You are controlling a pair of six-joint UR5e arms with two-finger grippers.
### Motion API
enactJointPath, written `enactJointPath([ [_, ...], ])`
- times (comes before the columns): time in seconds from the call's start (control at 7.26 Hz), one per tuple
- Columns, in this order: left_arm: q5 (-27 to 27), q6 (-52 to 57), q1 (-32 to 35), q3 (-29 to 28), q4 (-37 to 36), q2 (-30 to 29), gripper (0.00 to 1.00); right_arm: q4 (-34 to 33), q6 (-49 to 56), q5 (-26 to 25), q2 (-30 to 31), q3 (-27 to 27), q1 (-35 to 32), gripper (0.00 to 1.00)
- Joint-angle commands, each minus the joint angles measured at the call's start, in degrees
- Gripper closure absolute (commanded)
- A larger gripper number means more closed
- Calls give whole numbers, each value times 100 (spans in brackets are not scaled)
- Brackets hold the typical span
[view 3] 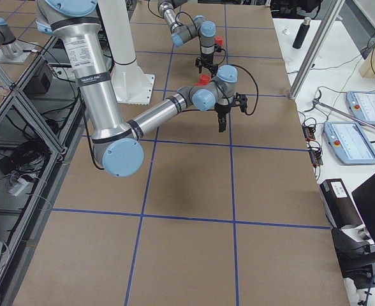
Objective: Form red blocks into L shape at center
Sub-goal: 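Carry the center cube with the left gripper against the placed cube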
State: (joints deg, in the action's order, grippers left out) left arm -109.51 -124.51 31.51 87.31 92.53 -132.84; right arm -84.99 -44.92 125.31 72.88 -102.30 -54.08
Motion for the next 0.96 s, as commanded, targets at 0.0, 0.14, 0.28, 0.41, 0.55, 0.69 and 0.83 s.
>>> enactJointPath([
  [0.0,-9,6,-22,-126,11,-40,0,0,1,-7,6,26,3,0],
  [0.14,-9,6,-31,-153,11,-101,0,-9,1,-7,6,34,3,0],
  [0.28,-9,-29,-39,-162,11,-102,6,0,1,-7,15,34,3,0],
  [0.41,-9,-38,-48,-214,11,-102,27,-9,1,-7,33,43,3,0],
  [0.55,0,-47,-66,-223,2,-102,47,-9,1,-7,33,61,3,0],
  [0.69,-9,-73,-75,-223,2,-102,77,0,1,-7,33,69,3,0],
  [0.83,-9,-73,-75,-215,2,-102,99,-9,1,-7,33,70,3,0],
])
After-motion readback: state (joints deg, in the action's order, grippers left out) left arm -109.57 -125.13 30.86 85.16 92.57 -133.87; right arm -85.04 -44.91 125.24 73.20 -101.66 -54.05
